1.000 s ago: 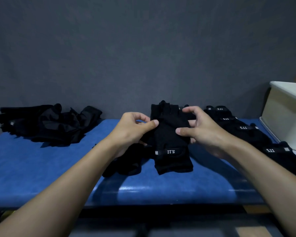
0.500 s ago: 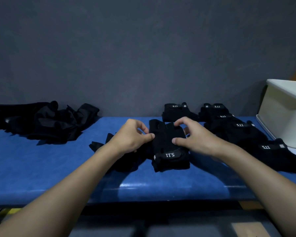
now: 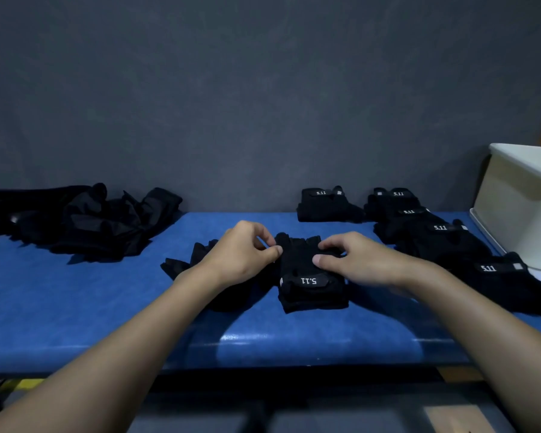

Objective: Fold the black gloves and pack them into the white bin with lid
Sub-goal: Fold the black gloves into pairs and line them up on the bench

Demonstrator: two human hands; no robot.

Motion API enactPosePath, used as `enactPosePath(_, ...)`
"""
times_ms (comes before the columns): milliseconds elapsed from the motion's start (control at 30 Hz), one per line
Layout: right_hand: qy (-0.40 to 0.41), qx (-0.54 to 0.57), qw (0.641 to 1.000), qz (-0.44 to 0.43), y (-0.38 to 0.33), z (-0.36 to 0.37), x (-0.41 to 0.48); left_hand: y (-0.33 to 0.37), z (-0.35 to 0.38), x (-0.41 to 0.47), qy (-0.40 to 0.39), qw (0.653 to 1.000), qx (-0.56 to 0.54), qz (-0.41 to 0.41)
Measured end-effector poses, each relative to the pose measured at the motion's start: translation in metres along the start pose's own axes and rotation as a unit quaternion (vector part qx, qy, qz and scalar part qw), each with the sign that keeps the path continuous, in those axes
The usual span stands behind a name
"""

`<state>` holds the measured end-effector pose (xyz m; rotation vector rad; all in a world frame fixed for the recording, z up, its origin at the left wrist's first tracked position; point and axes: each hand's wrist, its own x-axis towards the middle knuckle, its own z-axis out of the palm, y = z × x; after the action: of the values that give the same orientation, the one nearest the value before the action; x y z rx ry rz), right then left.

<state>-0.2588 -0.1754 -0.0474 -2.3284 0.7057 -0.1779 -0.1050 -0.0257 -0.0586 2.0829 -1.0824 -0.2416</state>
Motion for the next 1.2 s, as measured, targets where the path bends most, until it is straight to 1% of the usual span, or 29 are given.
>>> enactPosePath(133, 0.015, -0.021, 1.000, -0.001, 0.007, -0.005, 0.004, -0.002, -0.006, -0.001, 0.007, 1.000, 0.019, 0.007)
enactPosePath(200, 0.026, -0.031, 0.999, -0.026, 0.006, -0.009, 0.000, -0.004, -0.008, -0.002, 0.026, 0.999, 0.017, 0.026)
enactPosePath(267, 0.020, -0.006, 0.998, -0.067, 0.002, -0.015, -0.008, -0.003, -0.008, -0.005, 0.021, 0.998, 0.004, 0.065)
enactPosePath(333, -0.030, 0.012, 0.996, -0.089, -0.003, -0.020, -0.017, -0.001, -0.006, -0.009, -0.018, 0.995, 0.001, 0.103)
enactPosePath(400, -0.091, -0.033, 0.991, -0.096, -0.004, -0.022, -0.023, 0.000, -0.003, -0.014, -0.061, 0.989, 0.022, 0.131)
enactPosePath(467, -0.116, -0.071, 0.986, -0.094, -0.004, -0.022, -0.025, 0.001, -0.002, -0.017, -0.083, 0.985, 0.040, 0.144)
enactPosePath(533, -0.108, -0.058, 0.988, -0.097, -0.005, -0.020, -0.027, 0.001, -0.003, -0.019, -0.090, 0.985, 0.043, 0.137)
enactPosePath(633, -0.080, -0.017, 0.989, -0.125, -0.001, -0.019, -0.026, 0.001, -0.004, -0.020, -0.100, 0.985, 0.062, 0.127)
enactPosePath(700, -0.080, -0.002, 0.987, -0.138, 0.001, -0.021, -0.025, 0.001, -0.003, -0.021, -0.120, 0.983, 0.080, 0.118)
enactPosePath(833, -0.106, -0.024, 0.984, -0.141, 0.004, -0.022, -0.027, 0.003, -0.002, -0.024, -0.155, 0.976, 0.115, 0.103)
enactPosePath(1000, -0.103, -0.046, 0.982, -0.151, 0.007, -0.020, -0.023, 0.006, -0.003, -0.027, -0.173, 0.970, 0.141, 0.101)
enactPosePath(1033, -0.098, -0.037, 0.983, -0.151, 0.006, -0.020, -0.023, 0.006, -0.003, -0.027, -0.177, 0.969, 0.142, 0.099)
enactPosePath(1100, -0.051, -0.023, 0.987, -0.151, 0.007, -0.016, -0.021, 0.006, -0.004, -0.026, -0.183, 0.967, 0.148, 0.094)
enactPosePath(1167, -0.009, -0.052, 0.986, -0.157, 0.010, -0.013, -0.017, 0.004, -0.003, -0.025, -0.187, 0.967, 0.150, 0.085)
enactPosePath(1200, -0.015, -0.078, 0.984, -0.157, 0.011, -0.011, -0.015, 0.004, -0.003, -0.025, -0.190, 0.966, 0.152, 0.082)
